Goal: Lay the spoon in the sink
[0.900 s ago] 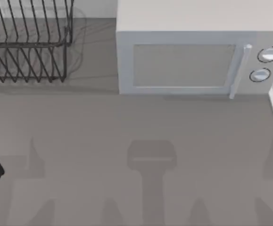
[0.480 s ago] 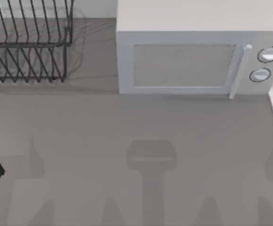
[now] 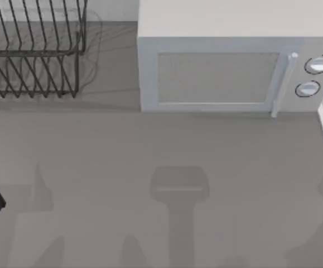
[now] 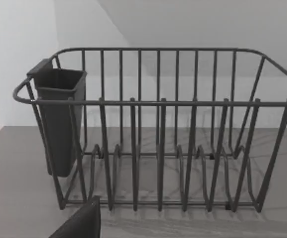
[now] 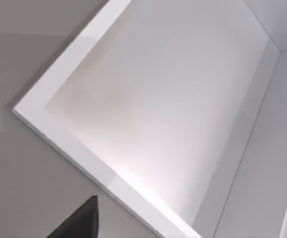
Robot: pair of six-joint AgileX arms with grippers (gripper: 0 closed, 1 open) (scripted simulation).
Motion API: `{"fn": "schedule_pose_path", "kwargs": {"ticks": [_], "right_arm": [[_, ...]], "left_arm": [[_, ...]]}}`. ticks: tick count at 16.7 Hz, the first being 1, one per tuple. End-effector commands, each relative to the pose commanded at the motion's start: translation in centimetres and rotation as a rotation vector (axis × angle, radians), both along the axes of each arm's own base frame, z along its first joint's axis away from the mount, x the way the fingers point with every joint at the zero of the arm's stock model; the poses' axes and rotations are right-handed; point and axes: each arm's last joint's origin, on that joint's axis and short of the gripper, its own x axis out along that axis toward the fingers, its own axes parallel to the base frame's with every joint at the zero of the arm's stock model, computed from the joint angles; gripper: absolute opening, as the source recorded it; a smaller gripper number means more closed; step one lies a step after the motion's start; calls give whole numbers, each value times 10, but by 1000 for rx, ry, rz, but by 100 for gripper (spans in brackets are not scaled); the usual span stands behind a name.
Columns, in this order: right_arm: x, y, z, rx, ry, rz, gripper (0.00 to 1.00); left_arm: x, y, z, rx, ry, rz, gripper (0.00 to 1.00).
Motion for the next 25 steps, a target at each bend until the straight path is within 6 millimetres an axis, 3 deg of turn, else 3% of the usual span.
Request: {"fn": "schedule_pose_path", "kwargs": {"ticks": [5, 10, 16, 23, 25], "right_arm": [[29, -15, 0, -297, 462, 387, 100], [59, -32, -1, -383, 742, 775, 100], [82, -47, 0, -407, 836, 1051, 100], [83, -47, 0, -411, 837, 1070, 100], [84, -47, -9, -406, 842, 1070, 100]], "left_arm": [[0, 0, 0, 0, 0, 0, 100], [0, 0, 0, 0, 0, 0, 100], [0, 0, 0, 0, 0, 0, 100], [0, 0, 0, 0, 0, 0, 100], [0, 0, 0, 0, 0, 0, 100]]}}
